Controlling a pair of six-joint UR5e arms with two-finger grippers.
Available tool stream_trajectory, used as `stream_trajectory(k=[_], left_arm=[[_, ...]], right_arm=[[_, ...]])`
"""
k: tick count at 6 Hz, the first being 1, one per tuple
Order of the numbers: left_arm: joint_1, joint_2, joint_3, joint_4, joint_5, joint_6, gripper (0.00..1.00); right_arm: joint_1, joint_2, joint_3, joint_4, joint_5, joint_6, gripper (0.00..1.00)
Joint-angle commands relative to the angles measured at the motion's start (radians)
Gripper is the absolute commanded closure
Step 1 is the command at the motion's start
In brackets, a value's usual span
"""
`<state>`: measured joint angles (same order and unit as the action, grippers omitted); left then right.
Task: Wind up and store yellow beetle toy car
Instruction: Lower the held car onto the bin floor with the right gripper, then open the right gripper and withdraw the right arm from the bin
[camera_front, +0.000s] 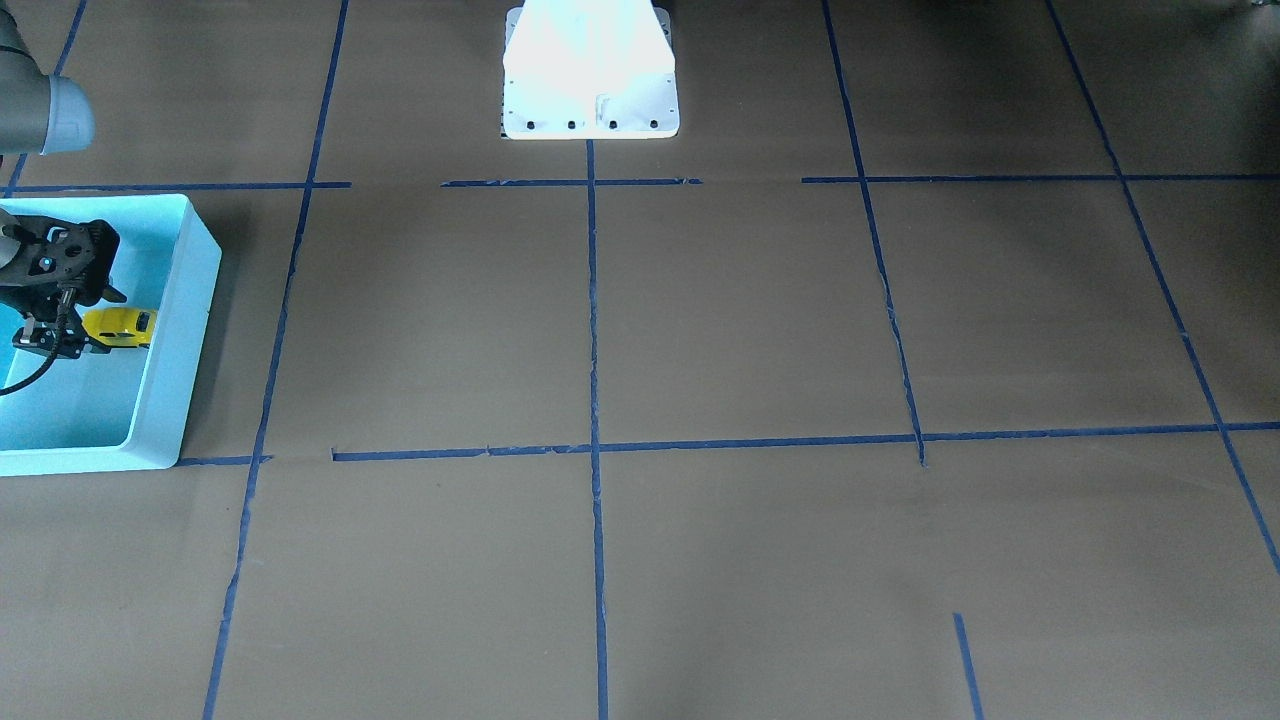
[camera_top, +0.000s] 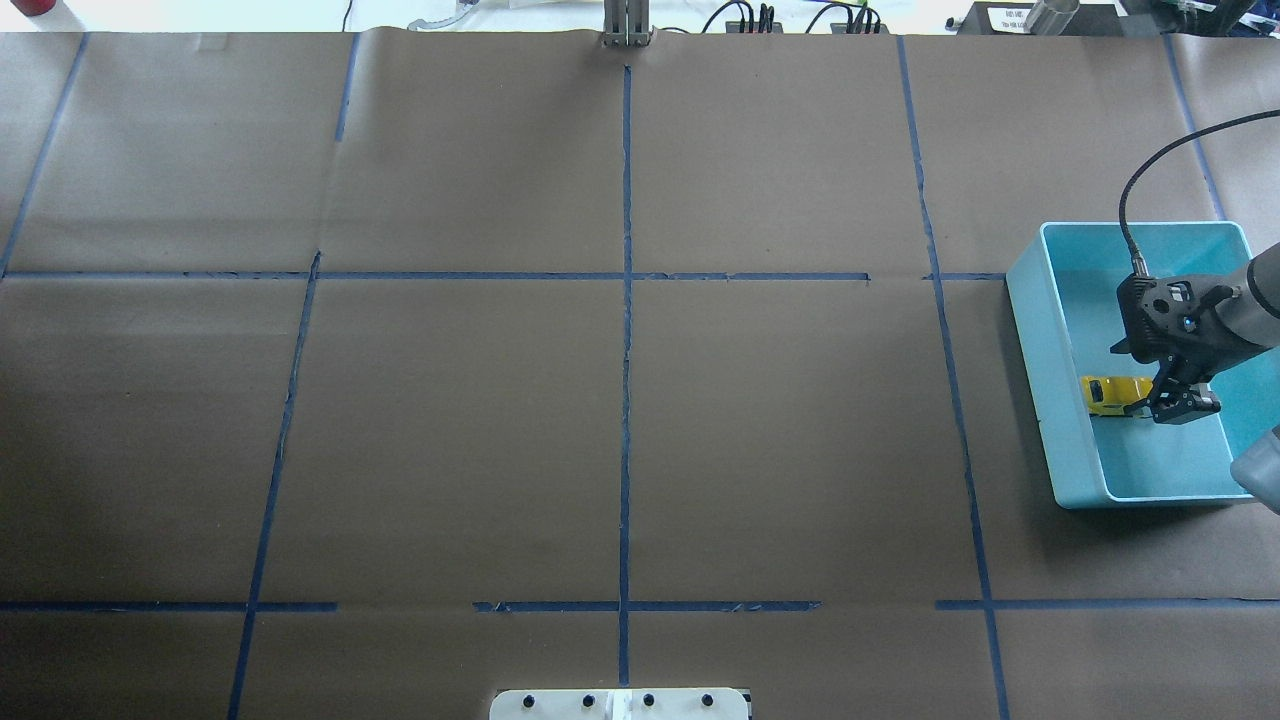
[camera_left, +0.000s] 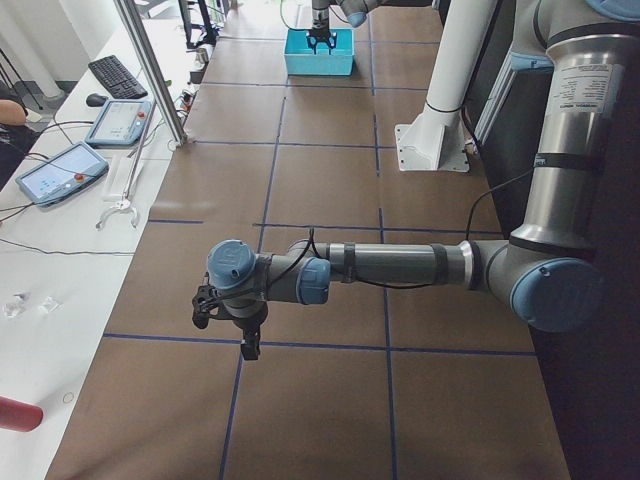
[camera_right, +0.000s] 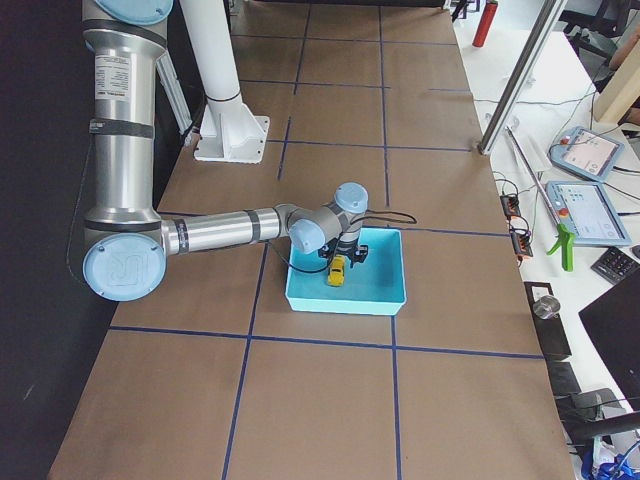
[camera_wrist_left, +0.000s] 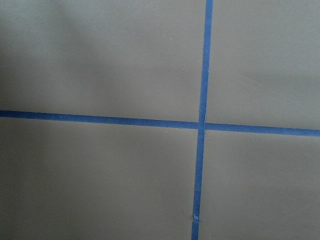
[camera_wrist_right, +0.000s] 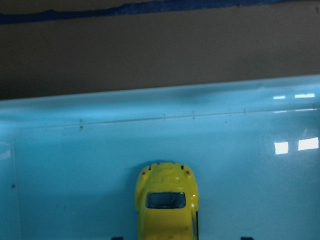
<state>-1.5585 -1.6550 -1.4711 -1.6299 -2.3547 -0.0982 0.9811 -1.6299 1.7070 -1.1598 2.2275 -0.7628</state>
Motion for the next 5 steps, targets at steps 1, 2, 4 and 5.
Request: stream_trajectory(k=[1, 2, 4, 5], left_arm=[[0.0, 0.001, 0.0, -0.001, 0.0, 0.0, 0.0], [0.0, 0.0, 0.0, -0.001, 0.0, 0.0, 0.0], [0.0, 0.0, -0.003, -0.001, -0.002, 0.0, 0.0], [0.0, 0.0, -0.003, -0.001, -0.002, 0.0, 0.0]], right_arm=[[-0.001, 0.001, 0.011, 0.008, -0.002, -0.006, 0.0], [0.008, -0.004, 0.075, -0.001, -0.003, -0.003, 0.0], [0.103, 0.011, 0.187, -0.184, 0.055, 0.007, 0.0], [0.188, 0.053, 0.228, -0.357, 0.114, 0.014, 0.0]])
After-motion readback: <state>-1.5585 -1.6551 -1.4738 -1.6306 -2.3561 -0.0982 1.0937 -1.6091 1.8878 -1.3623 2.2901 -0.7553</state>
